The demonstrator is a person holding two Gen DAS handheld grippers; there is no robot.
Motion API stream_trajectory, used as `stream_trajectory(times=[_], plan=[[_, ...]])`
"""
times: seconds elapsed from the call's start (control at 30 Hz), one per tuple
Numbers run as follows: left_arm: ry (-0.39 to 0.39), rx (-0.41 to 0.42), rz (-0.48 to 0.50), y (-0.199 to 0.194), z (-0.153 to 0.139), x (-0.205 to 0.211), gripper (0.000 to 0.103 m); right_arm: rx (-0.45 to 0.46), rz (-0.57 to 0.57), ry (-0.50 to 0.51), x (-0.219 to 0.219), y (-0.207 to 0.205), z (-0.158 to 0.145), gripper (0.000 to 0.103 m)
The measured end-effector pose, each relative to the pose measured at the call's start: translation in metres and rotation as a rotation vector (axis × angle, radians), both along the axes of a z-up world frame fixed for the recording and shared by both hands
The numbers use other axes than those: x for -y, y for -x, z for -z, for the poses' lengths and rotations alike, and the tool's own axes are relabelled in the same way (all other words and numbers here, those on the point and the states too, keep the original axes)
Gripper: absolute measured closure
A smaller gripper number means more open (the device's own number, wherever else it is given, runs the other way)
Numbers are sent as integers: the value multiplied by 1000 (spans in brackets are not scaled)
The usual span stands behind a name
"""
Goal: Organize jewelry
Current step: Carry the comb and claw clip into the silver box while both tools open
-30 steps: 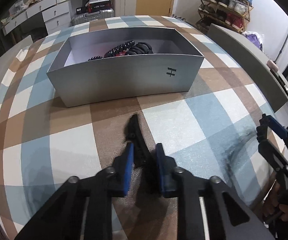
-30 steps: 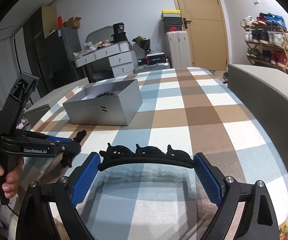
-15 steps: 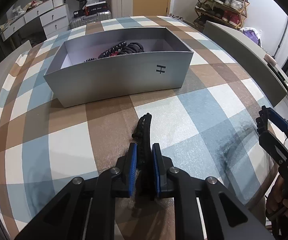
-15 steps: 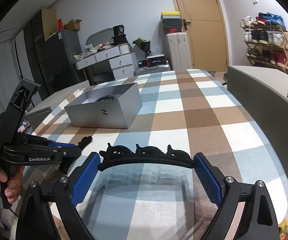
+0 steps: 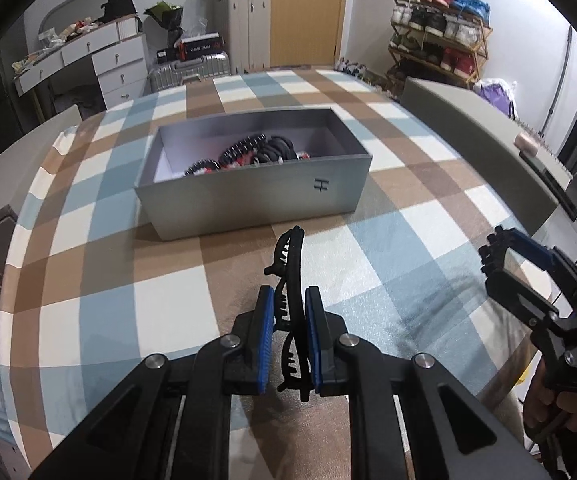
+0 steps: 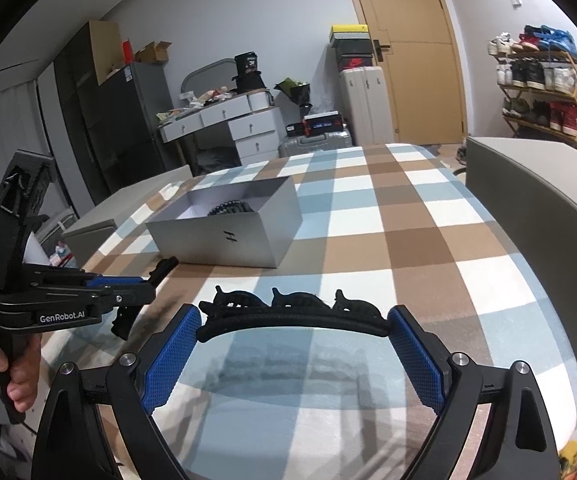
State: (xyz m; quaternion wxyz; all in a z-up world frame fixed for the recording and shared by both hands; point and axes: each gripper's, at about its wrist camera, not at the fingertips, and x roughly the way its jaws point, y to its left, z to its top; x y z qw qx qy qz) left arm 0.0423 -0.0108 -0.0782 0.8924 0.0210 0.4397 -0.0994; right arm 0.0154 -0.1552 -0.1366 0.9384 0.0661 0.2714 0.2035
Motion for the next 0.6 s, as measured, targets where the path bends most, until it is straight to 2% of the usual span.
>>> stream_trajectory(times=[0.47,0.6], plan=[[75,113,-50,-1,-31,-33,93,-4,-92,-69,-30,-27,-30,9],[99,141,-75,-8,-36,-46,93,24,-126,-67,-46,-38,-43,9]])
